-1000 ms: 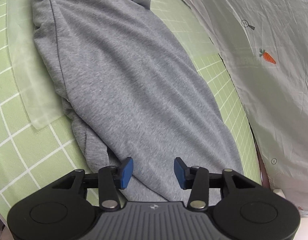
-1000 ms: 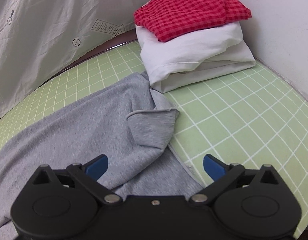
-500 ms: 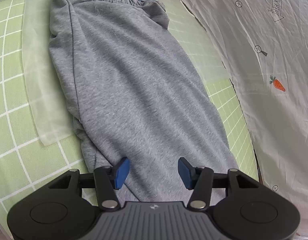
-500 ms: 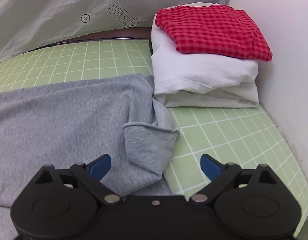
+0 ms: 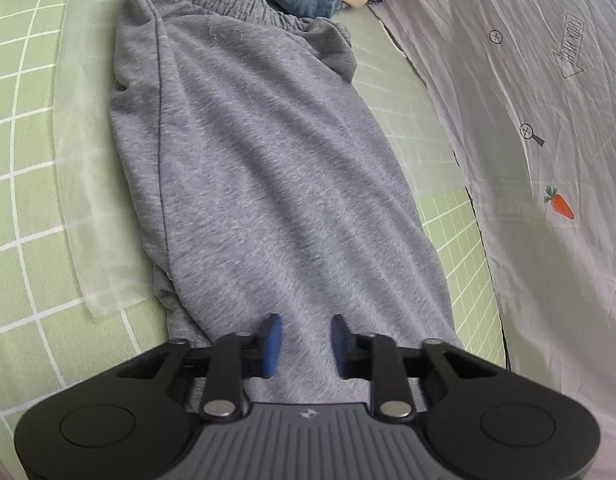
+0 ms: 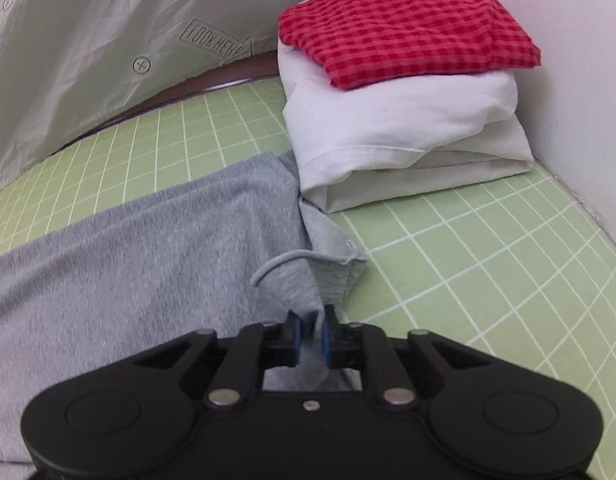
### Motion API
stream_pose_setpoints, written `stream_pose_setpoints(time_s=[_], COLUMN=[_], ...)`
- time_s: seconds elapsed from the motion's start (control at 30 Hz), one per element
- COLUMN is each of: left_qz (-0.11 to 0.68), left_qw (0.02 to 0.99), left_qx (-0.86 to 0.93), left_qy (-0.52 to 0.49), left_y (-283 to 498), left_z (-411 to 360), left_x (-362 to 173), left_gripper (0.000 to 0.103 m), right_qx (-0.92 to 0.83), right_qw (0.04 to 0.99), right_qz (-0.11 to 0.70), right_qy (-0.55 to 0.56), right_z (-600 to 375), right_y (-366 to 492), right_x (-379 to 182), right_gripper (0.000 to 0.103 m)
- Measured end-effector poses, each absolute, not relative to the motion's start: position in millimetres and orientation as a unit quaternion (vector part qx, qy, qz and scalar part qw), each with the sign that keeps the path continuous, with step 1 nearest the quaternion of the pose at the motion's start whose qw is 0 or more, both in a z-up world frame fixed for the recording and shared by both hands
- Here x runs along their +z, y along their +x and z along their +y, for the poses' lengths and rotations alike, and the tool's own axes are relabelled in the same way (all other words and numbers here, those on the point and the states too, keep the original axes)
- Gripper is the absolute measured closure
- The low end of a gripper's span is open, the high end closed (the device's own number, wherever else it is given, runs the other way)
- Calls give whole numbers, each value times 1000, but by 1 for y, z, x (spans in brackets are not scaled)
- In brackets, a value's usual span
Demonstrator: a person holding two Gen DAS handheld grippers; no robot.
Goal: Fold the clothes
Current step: 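Grasp the hoodie sleeve cuff with the right gripper while the left grasps the sweatpants leg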
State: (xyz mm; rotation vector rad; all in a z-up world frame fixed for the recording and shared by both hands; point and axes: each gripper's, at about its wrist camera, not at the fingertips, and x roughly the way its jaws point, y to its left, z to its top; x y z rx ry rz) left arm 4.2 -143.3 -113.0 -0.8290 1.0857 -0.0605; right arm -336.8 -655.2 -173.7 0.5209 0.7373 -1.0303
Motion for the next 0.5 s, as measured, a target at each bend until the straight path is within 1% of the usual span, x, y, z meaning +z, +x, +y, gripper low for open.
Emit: stream_pose_setpoints(time_s=[0.07,0.1,0.27,0.5], left_qz=[495,492,484,515], left_qw=[778,778,780,759], left_qx=[-32,-33,-40,-64], left_qy=[-385,-389,-394,-392], left_y=[4,4,9,1], left_z=[-140,-136,-122,-127], left_x=[-112,-112,-110,-109], left_gripper=[101,103,103,102], right_qx=[-483,-483,-478,-470], right_qw=[775,777,788,794], right_qz=[323,315,289,274], right_qy=[248,251,258,271], right_z=[-655,-654,-653,-649], right_y=[-345,-348,-362,-375], right_x=[-167,-164,-152,-146], right_gripper=[100,101,101,101])
